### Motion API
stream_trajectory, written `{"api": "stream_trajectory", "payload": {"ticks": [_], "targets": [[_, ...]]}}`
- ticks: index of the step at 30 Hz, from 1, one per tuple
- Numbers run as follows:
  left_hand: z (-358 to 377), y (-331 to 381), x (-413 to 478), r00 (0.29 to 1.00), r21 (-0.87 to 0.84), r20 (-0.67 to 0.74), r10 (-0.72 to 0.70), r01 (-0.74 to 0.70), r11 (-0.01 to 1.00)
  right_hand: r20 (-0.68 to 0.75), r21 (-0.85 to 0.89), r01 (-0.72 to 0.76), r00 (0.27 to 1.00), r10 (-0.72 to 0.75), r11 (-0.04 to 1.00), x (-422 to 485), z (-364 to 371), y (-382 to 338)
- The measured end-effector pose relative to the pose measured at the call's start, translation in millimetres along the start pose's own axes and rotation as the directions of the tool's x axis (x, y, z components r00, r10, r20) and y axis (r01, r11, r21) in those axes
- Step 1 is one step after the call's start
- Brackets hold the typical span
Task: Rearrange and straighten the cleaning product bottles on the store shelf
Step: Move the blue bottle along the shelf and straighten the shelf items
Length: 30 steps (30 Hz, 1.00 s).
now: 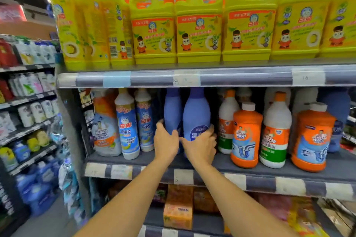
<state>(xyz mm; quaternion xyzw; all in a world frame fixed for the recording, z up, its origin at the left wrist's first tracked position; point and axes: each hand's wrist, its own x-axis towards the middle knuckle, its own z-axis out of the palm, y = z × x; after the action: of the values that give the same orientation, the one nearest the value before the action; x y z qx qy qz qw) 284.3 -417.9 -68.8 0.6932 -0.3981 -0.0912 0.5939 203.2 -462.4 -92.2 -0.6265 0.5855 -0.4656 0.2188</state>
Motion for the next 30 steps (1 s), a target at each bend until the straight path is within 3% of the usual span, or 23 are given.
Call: {"api": "stream_trajectory", "payload": {"ticks": [7,12,17,23,27,30], "targets": [[8,-17,14,0.991,-0.001,0.126,0.04,-0.04,0.999,0.042,0.033,0.033,0.999,-0.034,0.999,11,4,3],[10,-26,20,0.996,-0.017,0.08,0.04,-0.039,0.999,0.012,0.063,0.054,0.998,-0.055,0.997,9,-12,2],[18,-27,23,0.999,-0.021,0.023,0.026,-0.026,0.999,-0.013,-0.027,0.07,0.997,-0.07,0.997,-7,-35,2],[22,-27,27,1.0,-0.039,0.0,-0.013,0.013,0.999,0.037,-0.065,0.099,0.995,-0.097,0.993,-37,-75,15],[13,-19,26,0.996,-0.079,0.085,-0.024,0.031,0.996,0.045,-0.028,0.082,0.996,-0.08,0.996,-47,-105,26],[5,-4,10,0.962,-0.249,0.252,-0.102,0.166,0.954,0.053,-0.038,0.087,0.995,-0.085,0.995,-51,-127,33]]}}
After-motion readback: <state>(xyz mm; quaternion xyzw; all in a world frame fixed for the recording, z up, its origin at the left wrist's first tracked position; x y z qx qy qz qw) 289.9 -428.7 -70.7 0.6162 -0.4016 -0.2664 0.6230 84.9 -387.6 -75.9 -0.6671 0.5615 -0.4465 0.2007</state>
